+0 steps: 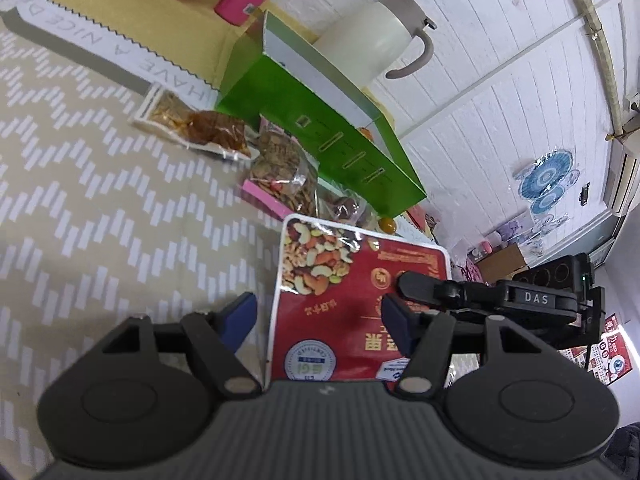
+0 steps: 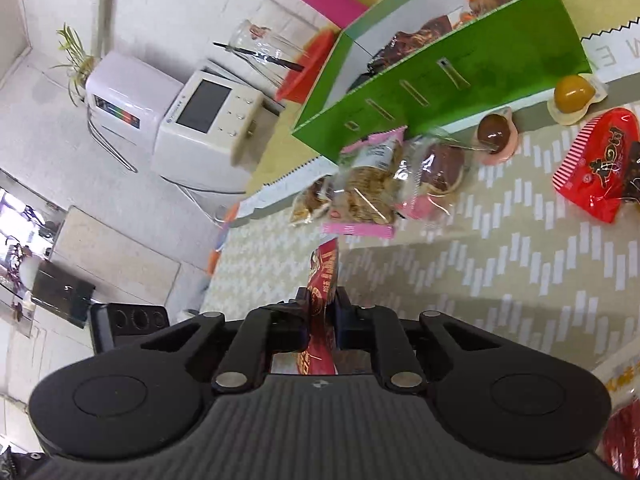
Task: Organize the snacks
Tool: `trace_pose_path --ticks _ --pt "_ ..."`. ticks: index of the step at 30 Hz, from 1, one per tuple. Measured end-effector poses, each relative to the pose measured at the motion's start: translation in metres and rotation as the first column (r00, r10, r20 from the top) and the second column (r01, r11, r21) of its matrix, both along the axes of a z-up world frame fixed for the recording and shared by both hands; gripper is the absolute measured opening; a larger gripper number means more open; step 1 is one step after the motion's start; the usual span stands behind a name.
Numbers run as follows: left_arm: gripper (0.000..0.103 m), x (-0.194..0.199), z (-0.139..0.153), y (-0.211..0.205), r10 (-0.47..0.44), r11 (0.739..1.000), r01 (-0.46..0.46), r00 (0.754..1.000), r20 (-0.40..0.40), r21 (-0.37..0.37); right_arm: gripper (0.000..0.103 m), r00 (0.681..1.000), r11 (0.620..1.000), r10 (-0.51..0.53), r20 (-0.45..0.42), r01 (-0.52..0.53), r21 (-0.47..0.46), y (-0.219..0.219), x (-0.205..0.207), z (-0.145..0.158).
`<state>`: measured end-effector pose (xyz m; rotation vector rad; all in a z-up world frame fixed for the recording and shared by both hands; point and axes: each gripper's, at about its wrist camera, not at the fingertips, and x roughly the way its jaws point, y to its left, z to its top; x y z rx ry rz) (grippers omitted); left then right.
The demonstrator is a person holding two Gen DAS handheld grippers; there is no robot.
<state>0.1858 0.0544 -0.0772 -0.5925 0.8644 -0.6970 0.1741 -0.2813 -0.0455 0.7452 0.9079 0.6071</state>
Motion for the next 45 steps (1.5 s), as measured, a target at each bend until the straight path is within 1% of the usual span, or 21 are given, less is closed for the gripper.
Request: trace_pose_path --ticks 2,4,5,7,8,9,10,12,14,18,21,23,27,30,32,34,36,38,40,44,45 --pt "0.064 -0.002 0.004 0.004 -0.002 1.000 0.001 0.999 0.036 0.017 0.020 1.000 0.999 -0.025 0.003 0.025 0.022 -0.003 -0.004 0.002" --pt "0.064 -0.001 0.003 0.004 -0.039 0.999 0.038 0.998 0.052 0.015 0.020 0.999 0.996 -0.032 0.002 0.032 0.081 -0.007 -0.006 0.003" --pt "0.064 0.002 0.001 0.002 -0.068 0.998 0.069 0.997 0.047 -0.009 0.020 0.999 0.993 -0.034 -0.003 0.034 0.115 -0.009 -0.007 0.003" --pt "0.064 0.004 -0.004 0.000 -0.113 0.986 0.117 0.993 0.041 -0.118 0.020 0.999 0.986 -0.031 -0.011 0.032 0.162 -0.009 -0.008 0.002" --pt "0.064 0.004 -0.005 -0.001 -0.118 0.978 0.125 0.992 0.050 -0.167 0.020 1.000 0.983 -0.022 -0.009 0.023 0.184 -0.010 -0.009 0.001" --pt "0.064 0.003 -0.005 -0.001 -0.112 0.974 0.121 0.992 0.060 -0.193 0.020 1.000 0.980 -0.021 -0.012 0.024 0.199 -0.009 -0.010 0.000" --pt "0.063 0.003 -0.005 -0.001 -0.098 0.976 0.108 0.993 0.059 -0.192 0.020 1.000 0.980 -0.026 -0.013 0.029 0.198 -0.009 -0.012 0.000" --pt "0.043 0.002 -0.003 -0.004 -0.089 0.983 0.098 0.994 0.068 -0.156 0.020 0.999 0.984 -0.043 -0.005 0.043 0.174 -0.009 -0.013 0.001" --pt "0.033 0.002 -0.001 -0.004 -0.102 0.982 0.111 0.992 0.068 -0.153 0.020 0.997 0.986 -0.071 -0.006 0.071 0.149 -0.014 -0.013 0.001" --pt "0.029 0.005 0.004 -0.008 -0.114 0.982 0.124 0.990 0.082 -0.139 0.020 0.994 0.985 -0.105 -0.005 0.105 0.140 -0.017 -0.013 0.003" --pt "0.026 0.017 0.012 -0.012 -0.111 0.982 0.122 0.990 0.084 -0.144 0.020 0.989 0.979 -0.145 -0.018 0.147 0.142 -0.021 -0.003 0.010" --pt "0.026 0.035 0.024 -0.018 -0.109 0.981 0.123 0.989 0.099 -0.148 0.020 0.985 0.975 -0.173 -0.007 0.172 0.143 -0.027 0.009 0.020" --pt "0.025 0.085 0.051 -0.034 -0.098 0.980 0.117 0.987 0.125 -0.161 0.020 0.968 0.961 -0.246 0.054 0.236 0.142 -0.037 0.046 0.046" --pt "0.025 0.122 0.066 -0.047 -0.080 0.984 0.103 0.984 0.158 -0.143 0.020 0.951 0.950 -0.292 0.099 0.276 0.145 -0.044 0.076 0.054" --pt "0.025 0.142 0.070 -0.055 -0.057 0.990 0.077 0.985 0.166 -0.115 0.020 0.944 0.945 -0.310 0.111 0.294 0.143 -0.048 0.097 0.049" --pt "0.025 0.162 0.069 -0.064 -0.035 0.996 0.047 0.987 0.160 -0.074 0.021 0.936 0.934 -0.339 0.090 0.324 0.150 -0.052 0.113 0.036" --pt "0.025 0.178 0.063 -0.073 -0.024 0.999 0.027 0.987 0.158 -0.017 0.021 0.931 0.924 -0.362 0.055 0.351 0.152 -0.056 0.126 0.020" --pt "0.025 0.190 0.058 -0.083 -0.017 0.999 0.011 0.987 0.159 0.037 0.021 0.923 0.913 -0.385 0.016 0.378 0.156 -0.061 0.138 0.005" --pt "0.025 0.199 0.053 -0.090 -0.018 0.997 0.007 0.987 0.162 0.072 0.021 0.917 0.906 -0.398 -0.001 0.393 0.160 -0.065 0.145 -0.004" --pt "0.025 0.209 0.050 -0.098 -0.020 0.996 0.003 0.984 0.178 0.093 0.023 0.919 0.917 -0.391 0.040 0.385 0.108 -0.070 0.151 -0.002" --pt "0.025 0.211 0.050 -0.101 -0.018 0.994 -0.003 0.982 0.190 0.110 0.024 0.918 0.916 -0.394 0.047 0.388 0.099 -0.071 0.153 -0.002"
